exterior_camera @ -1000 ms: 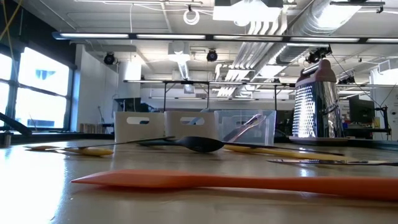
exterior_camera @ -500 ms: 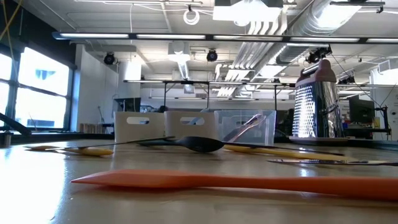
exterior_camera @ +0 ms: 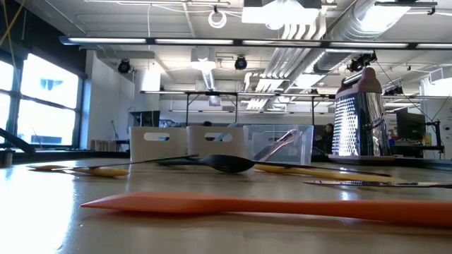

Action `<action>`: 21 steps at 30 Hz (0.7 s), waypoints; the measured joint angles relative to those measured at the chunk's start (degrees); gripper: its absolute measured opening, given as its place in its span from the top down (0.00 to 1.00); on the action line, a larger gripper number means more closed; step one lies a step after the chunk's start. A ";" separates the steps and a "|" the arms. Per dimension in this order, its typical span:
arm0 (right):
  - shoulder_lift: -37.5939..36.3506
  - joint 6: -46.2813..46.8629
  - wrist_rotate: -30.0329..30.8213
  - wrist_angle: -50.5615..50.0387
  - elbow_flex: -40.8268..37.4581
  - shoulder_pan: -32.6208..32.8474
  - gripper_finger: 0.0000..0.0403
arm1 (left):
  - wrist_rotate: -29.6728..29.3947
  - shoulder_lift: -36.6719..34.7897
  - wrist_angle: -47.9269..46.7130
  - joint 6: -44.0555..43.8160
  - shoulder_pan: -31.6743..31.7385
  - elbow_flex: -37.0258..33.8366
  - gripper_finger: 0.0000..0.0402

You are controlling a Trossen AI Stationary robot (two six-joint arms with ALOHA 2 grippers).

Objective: Pick & Place Kitchen Items
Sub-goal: Put the orange spatula into the left white bin

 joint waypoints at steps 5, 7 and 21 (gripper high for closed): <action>0.00 -0.13 -0.08 0.06 0.00 0.00 0.53 | -2.00 2.66 0.18 -0.07 0.17 0.10 0.55; 0.00 -0.14 -0.75 0.14 0.00 0.00 0.53 | -1.66 3.19 -0.03 -0.07 0.48 -0.01 0.49; 1.01 -15.65 -12.68 17.10 0.01 -0.97 0.53 | 7.23 6.03 0.11 10.98 0.66 -0.01 0.30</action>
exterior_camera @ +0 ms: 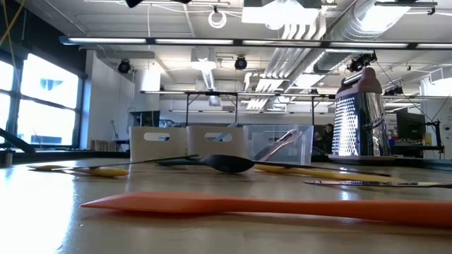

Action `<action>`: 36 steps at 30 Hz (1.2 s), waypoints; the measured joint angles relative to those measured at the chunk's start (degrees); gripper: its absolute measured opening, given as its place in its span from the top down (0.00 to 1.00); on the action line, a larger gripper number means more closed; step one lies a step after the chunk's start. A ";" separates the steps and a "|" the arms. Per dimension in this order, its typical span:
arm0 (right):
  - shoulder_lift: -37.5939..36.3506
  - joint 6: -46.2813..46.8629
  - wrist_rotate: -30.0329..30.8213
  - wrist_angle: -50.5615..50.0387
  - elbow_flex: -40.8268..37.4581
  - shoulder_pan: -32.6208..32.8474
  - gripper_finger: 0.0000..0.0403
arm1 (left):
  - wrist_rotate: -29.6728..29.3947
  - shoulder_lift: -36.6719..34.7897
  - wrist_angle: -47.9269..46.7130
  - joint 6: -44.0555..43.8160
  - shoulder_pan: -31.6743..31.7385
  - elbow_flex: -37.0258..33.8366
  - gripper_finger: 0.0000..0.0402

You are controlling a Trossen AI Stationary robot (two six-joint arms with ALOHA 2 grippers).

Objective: Pick & Place Kitchen Items
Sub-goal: Put the orange spatula into the left white bin

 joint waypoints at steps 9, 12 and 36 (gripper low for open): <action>8.28 -1.07 -1.87 6.37 0.01 -2.81 0.53 | 4.80 7.11 -2.46 13.32 0.11 0.02 0.30; 11.69 -0.64 -2.03 7.07 0.01 -4.07 0.53 | 6.68 8.25 -4.40 12.91 0.11 0.02 0.30; 26.07 -1.00 -1.36 22.97 0.01 -12.21 0.53 | 10.75 16.90 -1.80 11.36 0.11 0.02 0.30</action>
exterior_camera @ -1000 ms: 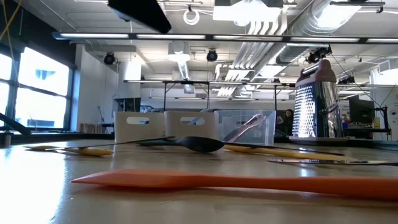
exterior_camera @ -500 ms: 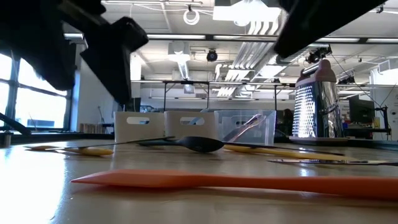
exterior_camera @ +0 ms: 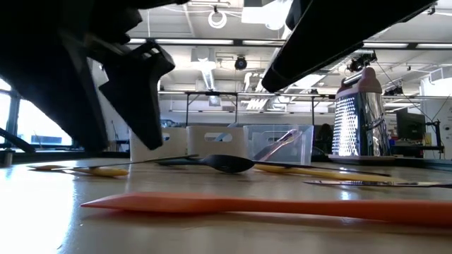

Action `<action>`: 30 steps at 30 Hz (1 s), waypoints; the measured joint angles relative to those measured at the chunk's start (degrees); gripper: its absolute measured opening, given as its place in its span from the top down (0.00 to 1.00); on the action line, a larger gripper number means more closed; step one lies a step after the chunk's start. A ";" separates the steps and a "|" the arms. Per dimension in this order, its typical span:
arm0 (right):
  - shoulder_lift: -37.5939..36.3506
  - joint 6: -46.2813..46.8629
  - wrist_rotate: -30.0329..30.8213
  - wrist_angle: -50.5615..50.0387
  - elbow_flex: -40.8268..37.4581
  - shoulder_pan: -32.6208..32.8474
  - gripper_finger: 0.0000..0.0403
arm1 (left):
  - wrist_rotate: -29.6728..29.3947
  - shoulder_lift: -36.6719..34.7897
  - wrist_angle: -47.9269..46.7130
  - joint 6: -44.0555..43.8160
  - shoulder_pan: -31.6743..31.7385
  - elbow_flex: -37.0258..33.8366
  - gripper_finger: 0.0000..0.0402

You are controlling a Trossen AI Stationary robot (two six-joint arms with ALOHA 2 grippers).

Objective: Pick & Place Kitchen Items
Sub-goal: Put the orange spatula into the left white bin

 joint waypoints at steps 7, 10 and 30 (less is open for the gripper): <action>0.00 -0.07 1.06 -0.23 -0.04 0.80 0.53 | -1.15 0.64 4.74 -0.38 0.00 0.05 0.30; 0.01 -0.07 1.91 -0.35 -0.04 1.55 0.53 | -2.11 2.36 6.26 -1.07 -0.07 -0.05 0.30; 0.04 0.50 7.34 -1.07 -0.04 4.45 0.53 | 2.27 7.72 9.37 -1.57 0.19 0.19 0.30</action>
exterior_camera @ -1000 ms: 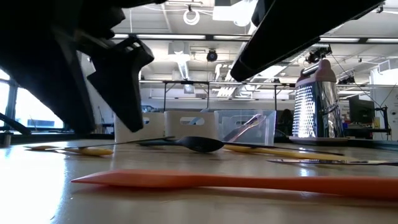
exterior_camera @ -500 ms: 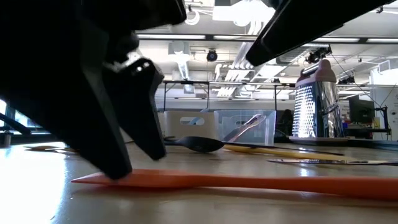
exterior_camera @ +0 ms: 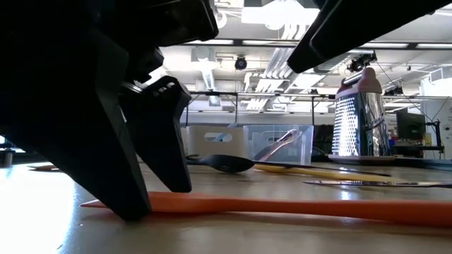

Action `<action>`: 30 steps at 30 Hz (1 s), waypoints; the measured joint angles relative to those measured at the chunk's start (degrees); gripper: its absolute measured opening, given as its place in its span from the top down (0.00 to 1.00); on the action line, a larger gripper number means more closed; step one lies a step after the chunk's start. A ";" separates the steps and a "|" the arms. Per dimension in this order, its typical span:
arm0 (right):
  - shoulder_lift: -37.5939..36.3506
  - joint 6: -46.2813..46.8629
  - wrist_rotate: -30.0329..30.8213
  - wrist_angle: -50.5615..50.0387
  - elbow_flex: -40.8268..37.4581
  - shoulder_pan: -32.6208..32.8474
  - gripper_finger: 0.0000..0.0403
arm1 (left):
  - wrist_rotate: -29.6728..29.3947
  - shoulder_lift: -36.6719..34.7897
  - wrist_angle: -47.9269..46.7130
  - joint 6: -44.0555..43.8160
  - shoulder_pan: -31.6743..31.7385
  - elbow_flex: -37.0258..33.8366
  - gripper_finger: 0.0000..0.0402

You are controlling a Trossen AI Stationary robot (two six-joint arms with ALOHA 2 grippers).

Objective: Pick & Place Kitchen Items
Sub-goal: Put the orange spatula into the left white bin

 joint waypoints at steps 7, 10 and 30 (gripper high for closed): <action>0.00 0.04 0.04 0.01 0.00 -0.04 0.53 | 2.79 2.46 -1.90 -2.74 1.03 0.10 0.30; 0.00 0.07 0.06 0.03 0.00 -0.04 0.53 | 3.12 2.56 -1.66 -2.81 0.94 0.09 0.30; 0.00 1.04 -0.01 -0.02 0.00 -0.04 0.53 | 0.79 4.64 -1.45 -0.07 0.86 0.11 0.41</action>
